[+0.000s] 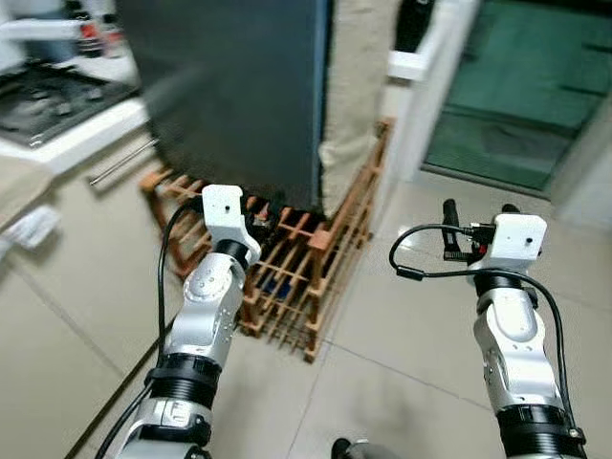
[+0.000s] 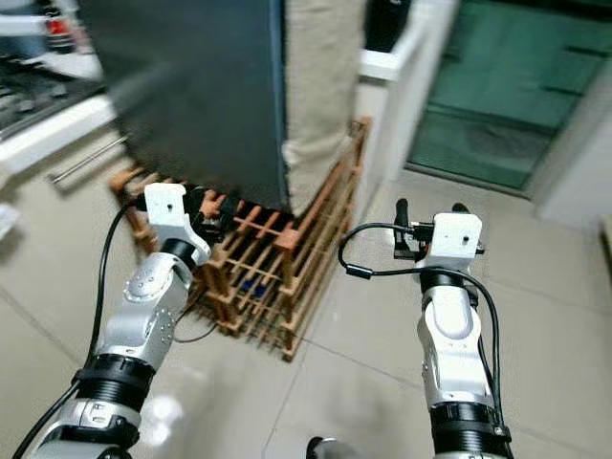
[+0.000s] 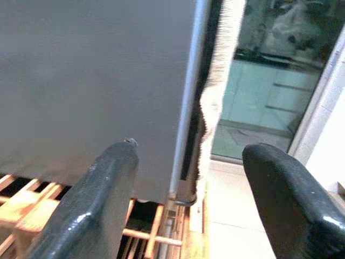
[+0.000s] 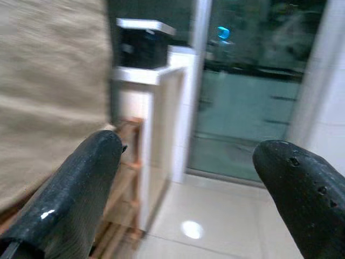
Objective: Restocking fridge
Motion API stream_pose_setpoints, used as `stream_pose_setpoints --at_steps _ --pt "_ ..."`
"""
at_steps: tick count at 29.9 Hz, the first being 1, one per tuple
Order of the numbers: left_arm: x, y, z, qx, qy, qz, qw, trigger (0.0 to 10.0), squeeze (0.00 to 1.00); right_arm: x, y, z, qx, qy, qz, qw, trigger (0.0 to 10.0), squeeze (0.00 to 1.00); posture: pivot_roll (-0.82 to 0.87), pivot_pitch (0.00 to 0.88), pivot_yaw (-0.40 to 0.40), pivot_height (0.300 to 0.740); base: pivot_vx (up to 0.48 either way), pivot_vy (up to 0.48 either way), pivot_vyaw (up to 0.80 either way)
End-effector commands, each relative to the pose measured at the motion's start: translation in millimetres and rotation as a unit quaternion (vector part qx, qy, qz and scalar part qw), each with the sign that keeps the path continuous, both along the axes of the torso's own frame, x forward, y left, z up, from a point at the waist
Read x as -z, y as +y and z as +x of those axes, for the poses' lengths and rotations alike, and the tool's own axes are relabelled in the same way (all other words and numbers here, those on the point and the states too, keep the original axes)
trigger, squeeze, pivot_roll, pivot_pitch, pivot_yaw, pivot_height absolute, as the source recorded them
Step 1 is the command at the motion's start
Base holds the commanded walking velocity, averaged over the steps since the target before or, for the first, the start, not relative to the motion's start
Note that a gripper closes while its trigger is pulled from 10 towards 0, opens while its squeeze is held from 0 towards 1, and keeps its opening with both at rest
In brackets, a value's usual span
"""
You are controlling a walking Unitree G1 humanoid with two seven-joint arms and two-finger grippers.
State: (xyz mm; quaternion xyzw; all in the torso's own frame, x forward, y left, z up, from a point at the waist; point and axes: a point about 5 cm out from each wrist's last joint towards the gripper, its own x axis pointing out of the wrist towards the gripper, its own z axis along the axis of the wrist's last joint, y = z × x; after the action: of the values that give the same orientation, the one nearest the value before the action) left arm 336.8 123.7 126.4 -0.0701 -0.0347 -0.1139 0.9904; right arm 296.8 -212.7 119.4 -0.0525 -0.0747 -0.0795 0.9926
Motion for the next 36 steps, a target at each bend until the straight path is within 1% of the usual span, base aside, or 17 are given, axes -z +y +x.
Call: stream_pose_setpoints --at_steps 1,3,6,10,16,18,19,20,21,26,27,28,29,30,32,33,36 --pt "-1.6 6.6 1.4 -0.014 -0.004 0.008 1.000 10.0 1.00 -5.5 -0.6 1.3 0.014 -0.006 -0.003 1.000 10.0 1.00 -0.17 0.000 0.048 0.732 0.000 0.000 0.00" --pt "-1.8 13.8 -1.8 -0.035 -0.005 0.012 0.999 10.0 1.00 -8.2 -5.1 -5.1 0.025 -0.019 0.003 1.000 10.0 1.00 -0.16 0.000 0.048 0.732 0.000 0.000 0.00" --pt "-2.1 13.4 -3.6 -0.042 -0.007 0.007 0.999 10.0 1.00 0.1 -8.0 -8.1 0.032 -0.005 0.012 0.999 10.0 1.00 -0.16 0.000 0.048 0.732 0.000 0.000 0.00" --pt "-3.3 11.6 -2.5 -0.048 -0.007 0.003 0.999 10.0 1.00 -0.5 -5.6 -6.7 0.024 -0.008 0.015 1.000 10.0 1.00 -0.16 0.000 0.049 0.732 0.000 0.000 0.00" --pt "-5.4 8.2 -0.1 -0.039 -0.003 -0.008 0.999 10.0 1.00 -5.4 -2.1 -3.4 0.011 -0.014 0.009 1.000 10.0 1.00 -0.16 0.000 0.049 0.732 0.000 0.000 0.00" --pt "-8.9 2.4 -0.8 -0.009 -0.014 -0.026 1.000 10.0 1.00 -4.8 -2.0 -2.2 0.011 -0.009 0.007 1.000 10.0 1.00 -0.17 0.000 0.050 0.732 0.000 0.000 0.00" --pt "-11.7 0.5 -0.1 -0.006 -0.022 -0.021 1.000 10.0 0.00 -4.2 -1.7 -0.9 0.012 -0.003 -0.003 1.000 10.0 1.00 -0.17 0.000 0.050 0.732 0.000 0.000 0.00" --pt "-13.5 -1.5 1.3 -0.004 -0.025 -0.015 1.000 10.0 0.00 -4.0 -1.0 0.3 0.011 0.001 -0.008 1.000 10.0 1.00 -0.17 0.000 0.050 0.732 0.000 0.000 0.00" --pt "-18.0 -5.5 4.7 0.001 -0.030 -0.014 0.999 10.0 0.00 -6.3 2.3 2.0 -0.002 -0.002 -0.010 1.000 10.0 0.00 -0.17 0.000 0.050 0.732 0.000 0.000 0.00" --pt "-26.0 -9.9 8.0 0.008 -0.040 -0.019 0.999 10.0 0.00 -12.4 6.9 3.6 -0.010 -0.014 -0.026 1.000 10.0 0.00 -0.17 0.000 0.050 0.732 0.000 0.000 0.00" --pt "-30.5 -12.7 4.8 0.028 -0.052 -0.038 0.998 10.0 0.00 -21.3 5.9 2.1 0.002 -0.039 -0.042 0.998 10.0 0.00 -0.17 0.000 0.054 0.732 0.000 0.000 0.00" --pt "-33.2 -13.3 2.1 0.035 -0.062 -0.038 0.997 10.0 0.00 -28.5 5.8 0.5 0.006 -0.057 -0.057 0.997 10.0 0.00 -0.17 0.000 0.055 0.732 0.000 0.000 0.00" --pt "-33.2 -13.3 2.1 0.035 -0.062 -0.038 0.997 10.0 0.00 -28.5 5.8 0.5 0.006 -0.057 -0.057 0.997 10.0 0.00 -0.17 0.000 0.055 0.732 0.000 0.000 0.00" --pt "-39.3 -5.5 -10.7 0.030 -0.090 -0.031 0.995 10.0 0.00 -48.7 5.4 -10.1 0.019 -0.104 -0.064 0.992 10.0 0.00 -0.18 0.000 0.055 0.732 0.000 0.000 0.00" --pt "-40.4 2.2 -19.9 0.016 -0.096 -0.022 0.995 10.0 0.00 -58.6 3.9 -19.3 0.029 -0.124 -0.060 0.990 10.0 0.00 -0.17 0.000 0.054 0.732 0.000 0.000 0.00" --pt "-37.3 7.4 -28.4 0.020 -0.091 -0.019 0.995 10.0 0.00 -57.7 3.0 -26.8 0.031 -0.124 -0.059 0.990 10.0 0.00 -0.17 0.000 0.046 0.732 0.000 0.000 0.00" --pt "-22.3 22.5 -55.6 0.016 -0.072 0.017 0.997 10.0 0.00 -40.3 -0.5 -55.7 0.017 -0.103 -0.048 0.993 10.0 0.00 -0.17 0.000 0.028 0.732 0.000 0.000 0.00"
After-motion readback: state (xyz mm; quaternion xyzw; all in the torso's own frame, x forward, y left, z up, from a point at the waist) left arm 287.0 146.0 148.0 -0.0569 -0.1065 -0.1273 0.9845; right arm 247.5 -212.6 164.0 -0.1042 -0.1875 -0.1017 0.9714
